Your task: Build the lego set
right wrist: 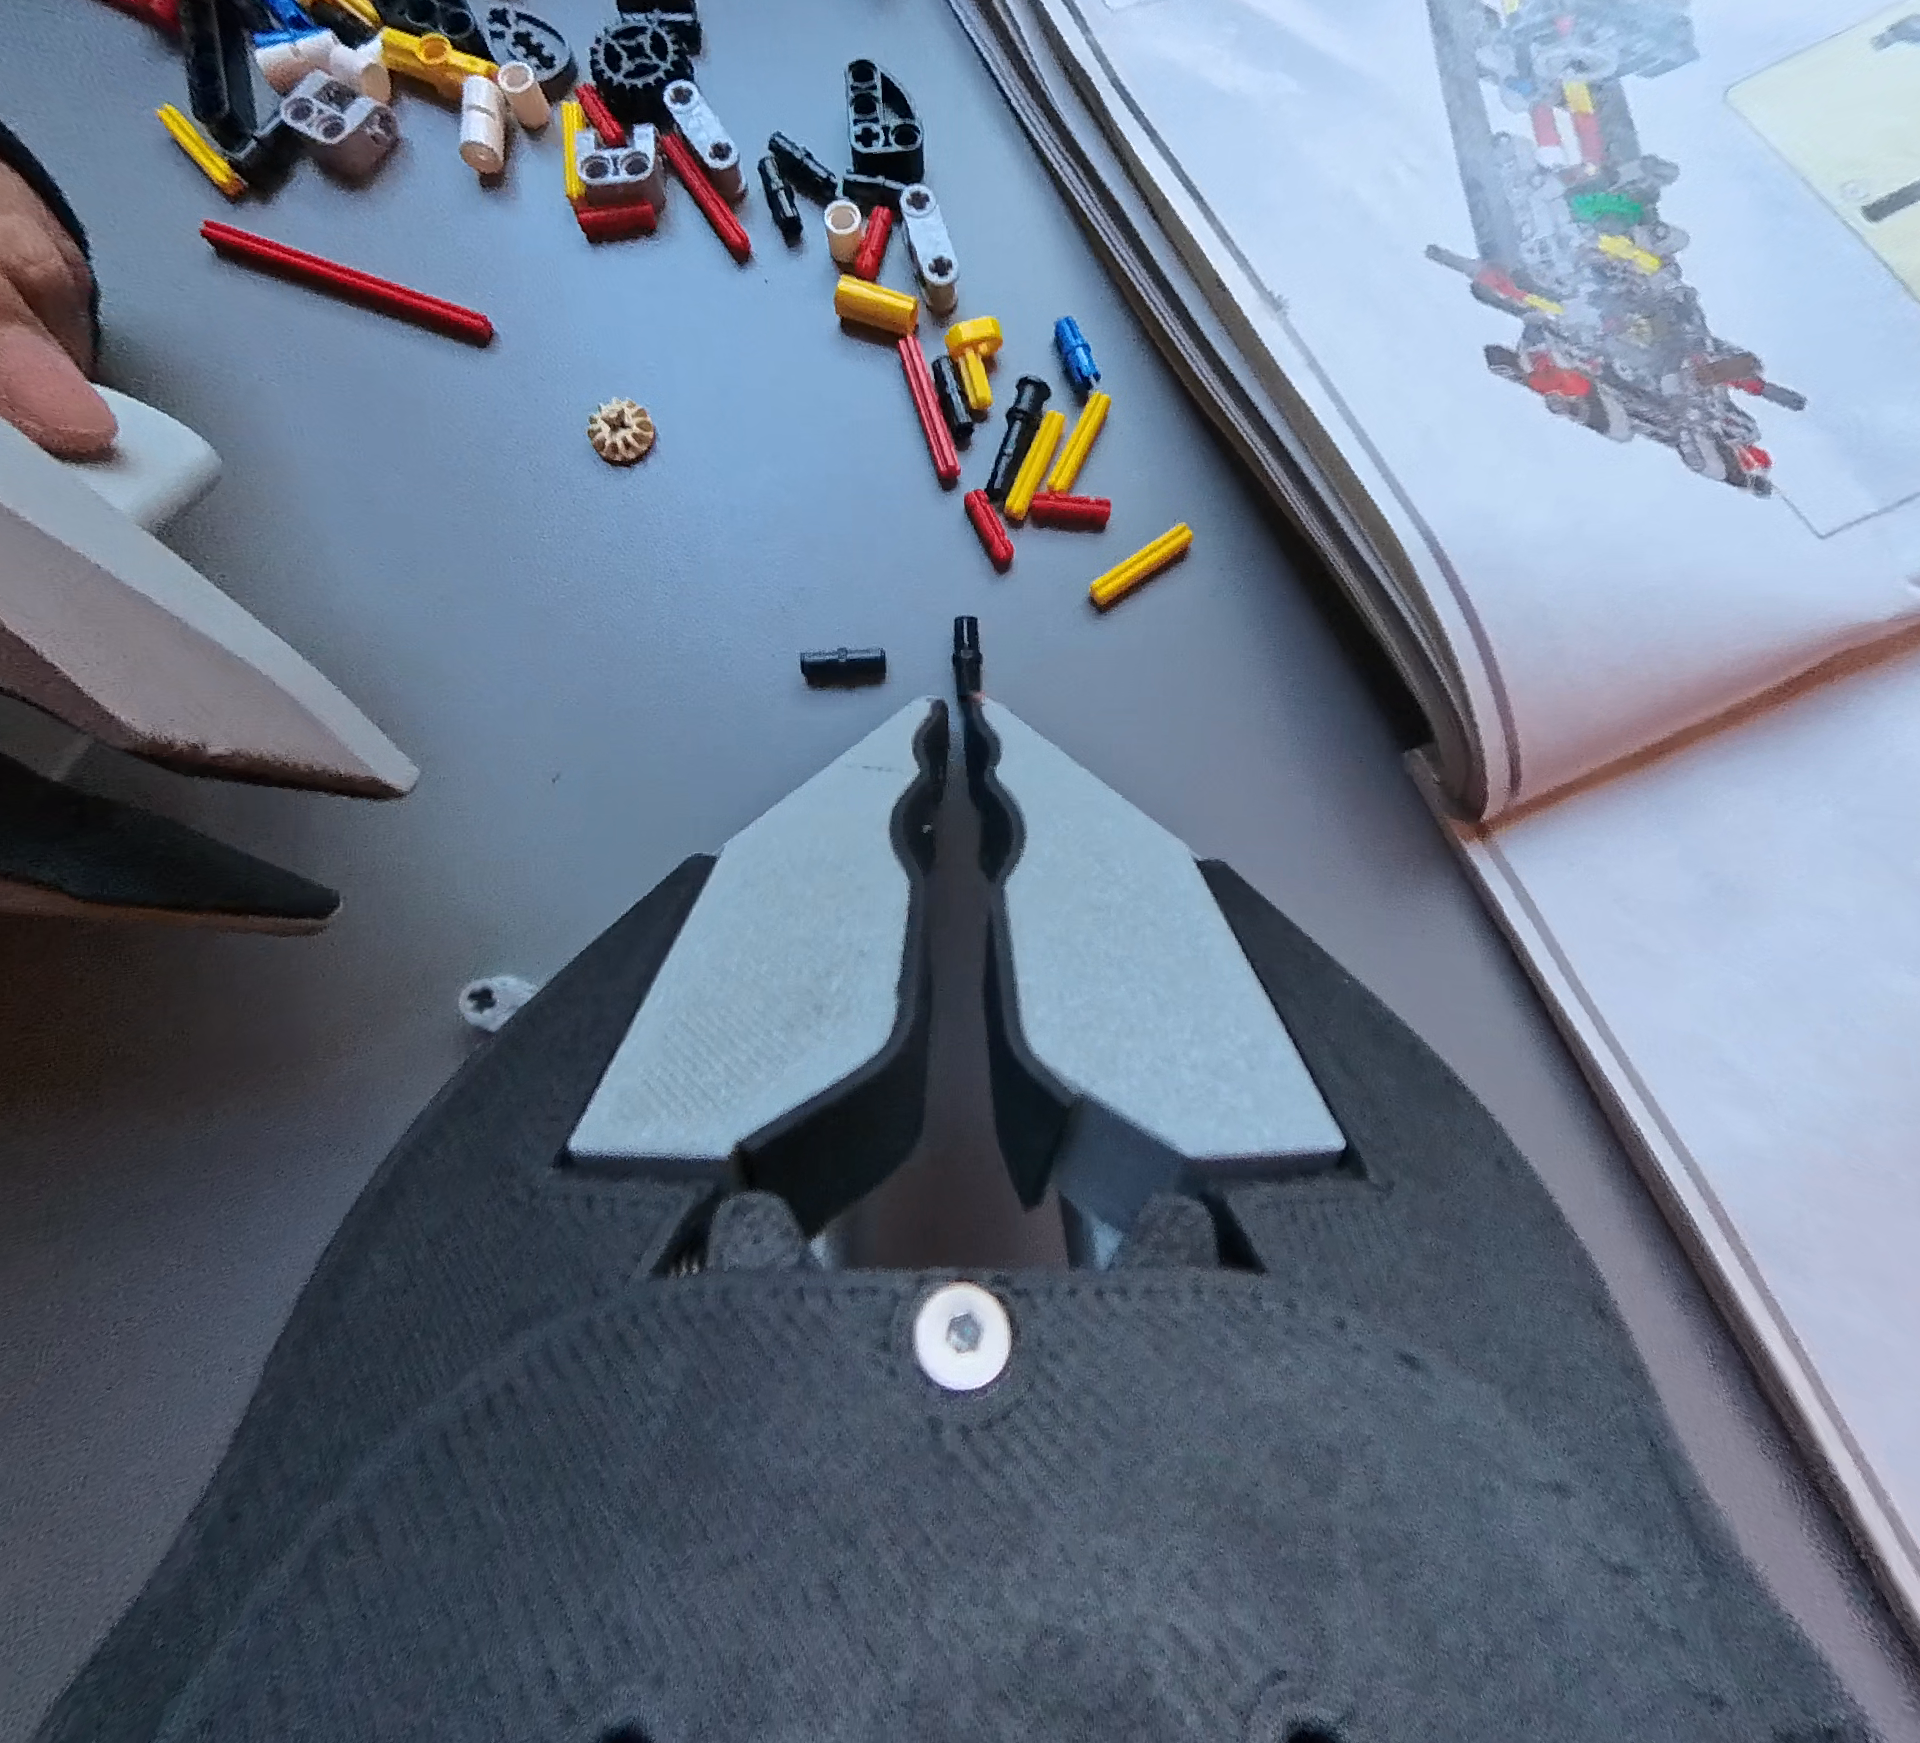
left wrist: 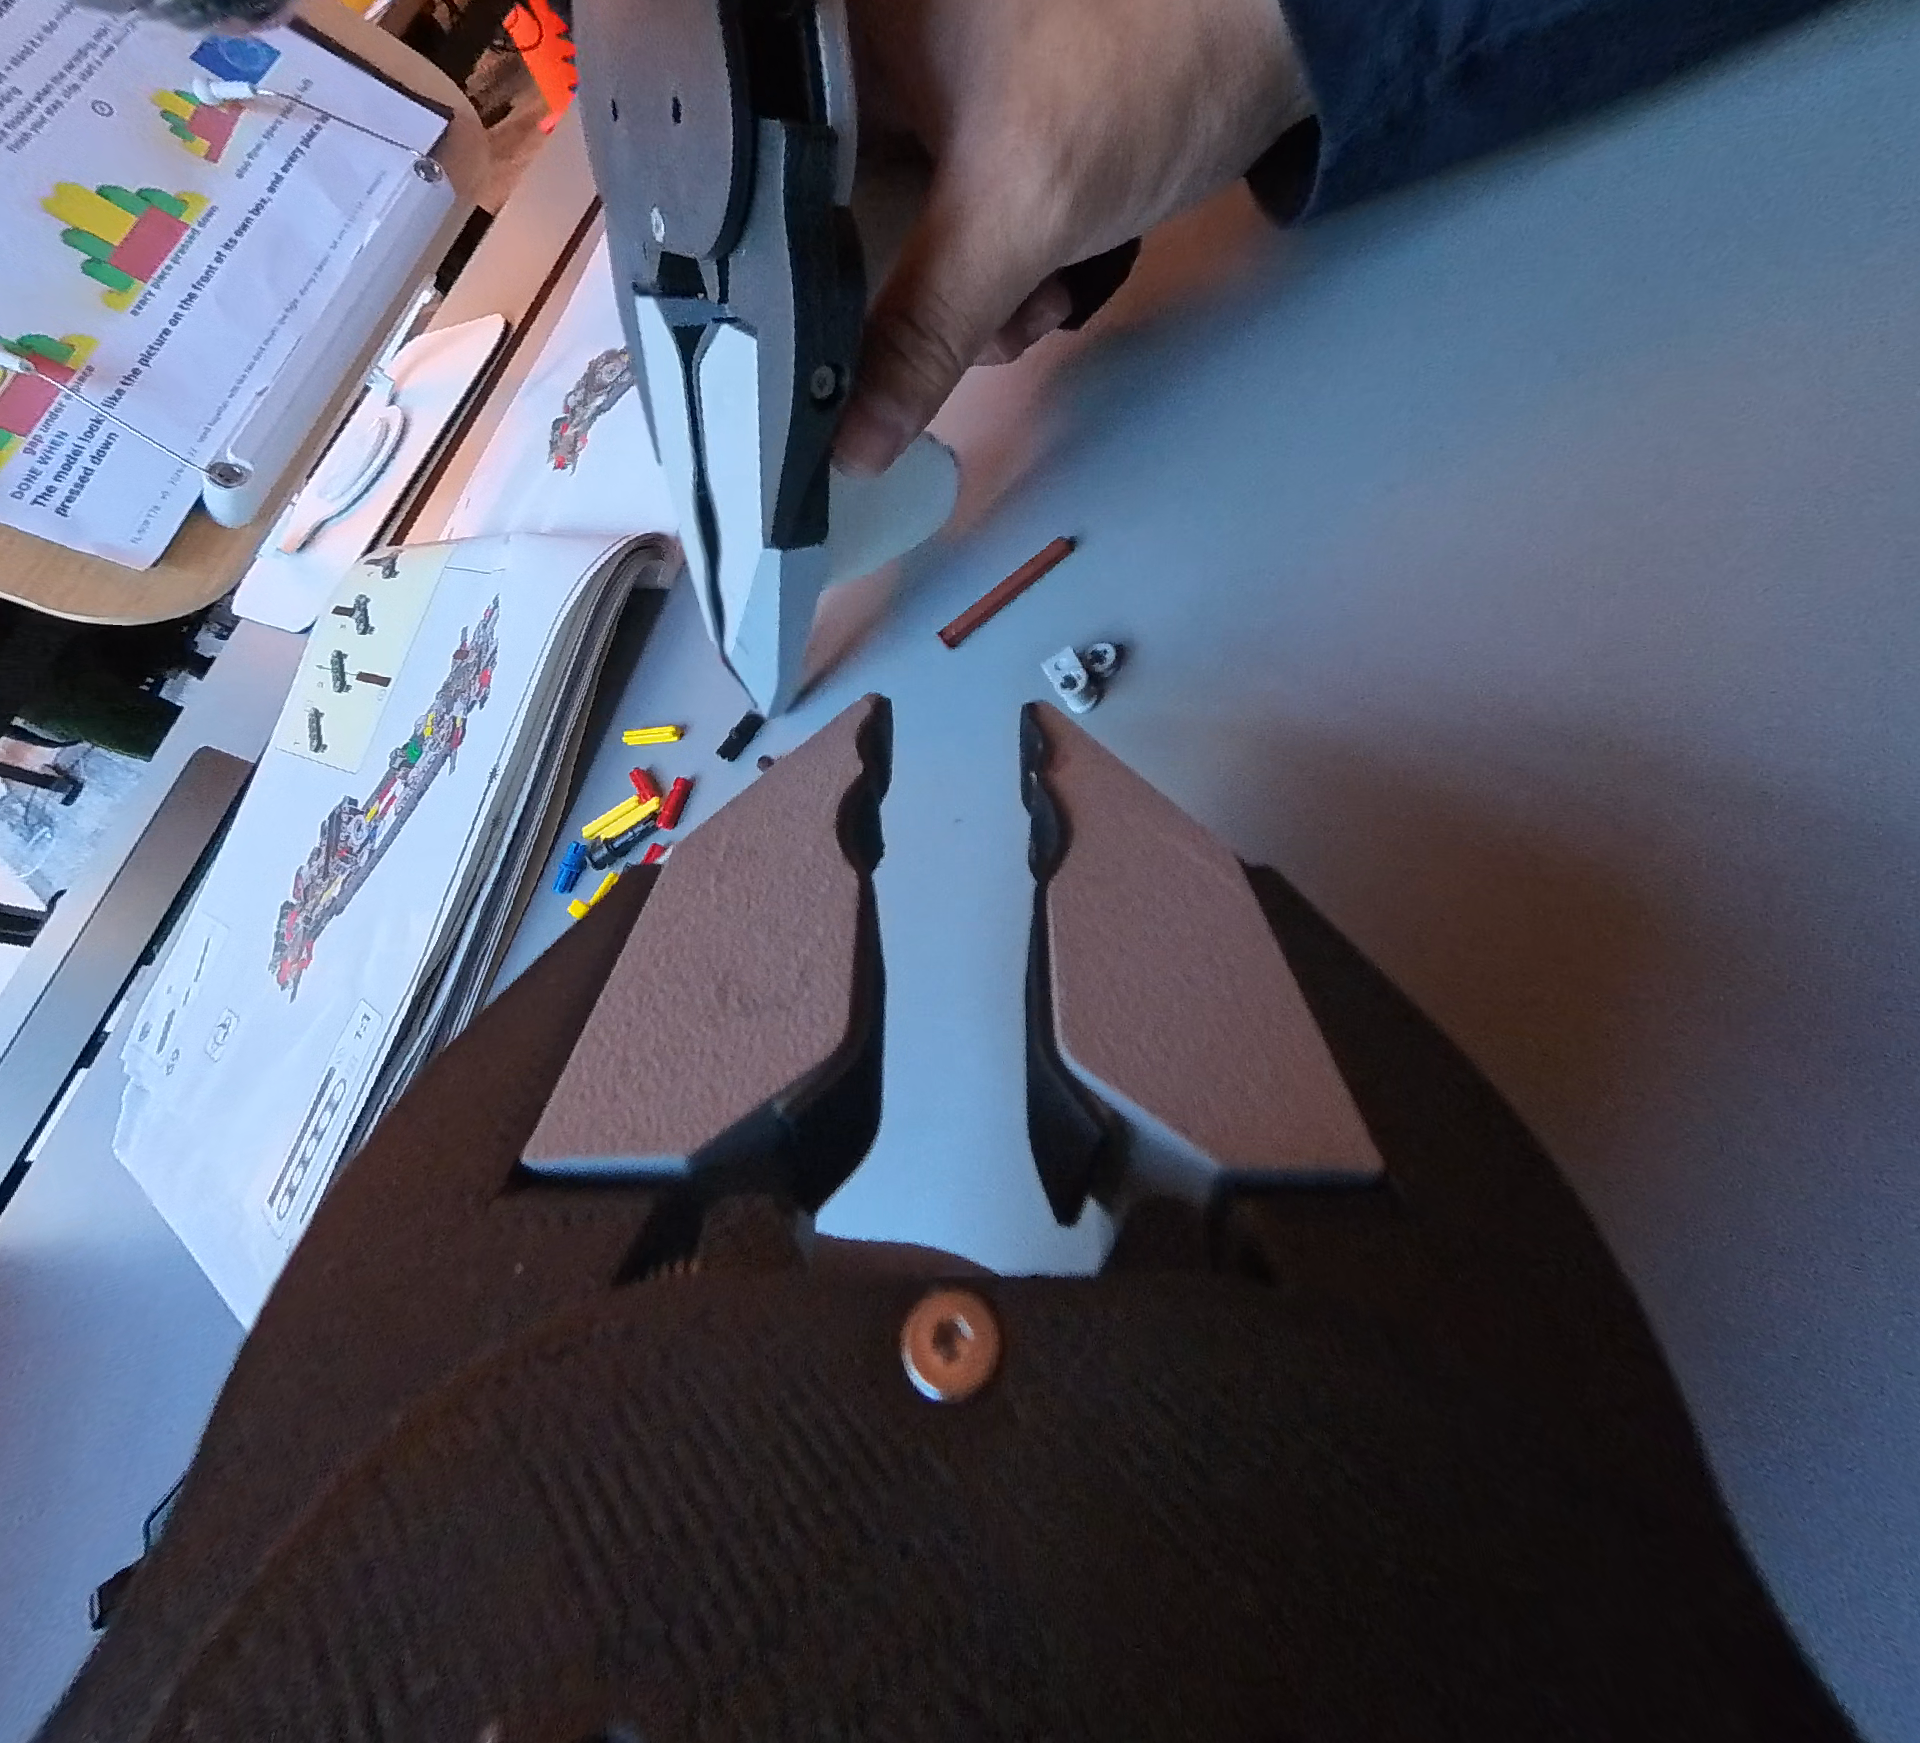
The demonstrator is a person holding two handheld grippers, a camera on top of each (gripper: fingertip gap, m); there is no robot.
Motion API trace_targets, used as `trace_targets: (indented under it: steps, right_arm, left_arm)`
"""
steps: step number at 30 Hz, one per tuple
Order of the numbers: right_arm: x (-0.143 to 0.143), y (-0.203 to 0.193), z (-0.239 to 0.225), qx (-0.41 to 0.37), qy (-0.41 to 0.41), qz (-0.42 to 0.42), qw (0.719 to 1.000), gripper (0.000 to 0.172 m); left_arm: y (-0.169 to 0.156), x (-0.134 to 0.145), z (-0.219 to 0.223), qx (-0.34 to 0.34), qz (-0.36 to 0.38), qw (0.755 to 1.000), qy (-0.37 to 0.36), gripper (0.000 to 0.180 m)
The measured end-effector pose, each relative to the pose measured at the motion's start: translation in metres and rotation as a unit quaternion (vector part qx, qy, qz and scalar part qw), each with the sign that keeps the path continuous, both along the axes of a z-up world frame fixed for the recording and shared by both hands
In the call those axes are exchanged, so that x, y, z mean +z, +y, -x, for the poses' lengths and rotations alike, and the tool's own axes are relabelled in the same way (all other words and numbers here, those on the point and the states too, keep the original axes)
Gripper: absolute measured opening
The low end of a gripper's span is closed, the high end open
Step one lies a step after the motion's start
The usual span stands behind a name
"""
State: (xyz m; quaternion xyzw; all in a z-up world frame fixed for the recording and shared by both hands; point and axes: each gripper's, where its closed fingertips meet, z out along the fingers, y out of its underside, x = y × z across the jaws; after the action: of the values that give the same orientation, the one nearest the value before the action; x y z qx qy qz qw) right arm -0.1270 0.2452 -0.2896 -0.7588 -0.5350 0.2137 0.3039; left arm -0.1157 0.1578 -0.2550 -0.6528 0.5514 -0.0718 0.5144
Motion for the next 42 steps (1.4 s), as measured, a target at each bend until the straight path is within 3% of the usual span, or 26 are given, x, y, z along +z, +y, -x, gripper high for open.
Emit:
trace_targets:
  steps: [13,21,29,42]
  right_arm:
    - [0.008,0.004,0.017,0.041,-0.01,0.001,0.999,0.0]
    - [0.015,0.007,0.018,0.055,-0.007,0.021,0.998,0.012]
    - [0.0,0.01,0.028,0.076,-0.044,0.029,0.996,0.003]
    - [-0.001,-0.04,-0.031,0.046,-0.06,0.1,0.992,0.002]
  left_arm:
    - [0.002,0.0,0.002,0.005,0.0,1.0,0.0,0.023]
    - [0.0,0.001,0.0,0.001,-0.002,1.0,0.0,0.023]
    - [0.002,0.0,0.002,0.005,-0.002,1.0,0.002,0.023]
    - [-0.001,0.001,0.0,0.001,-0.006,1.0,0.003,0.023]
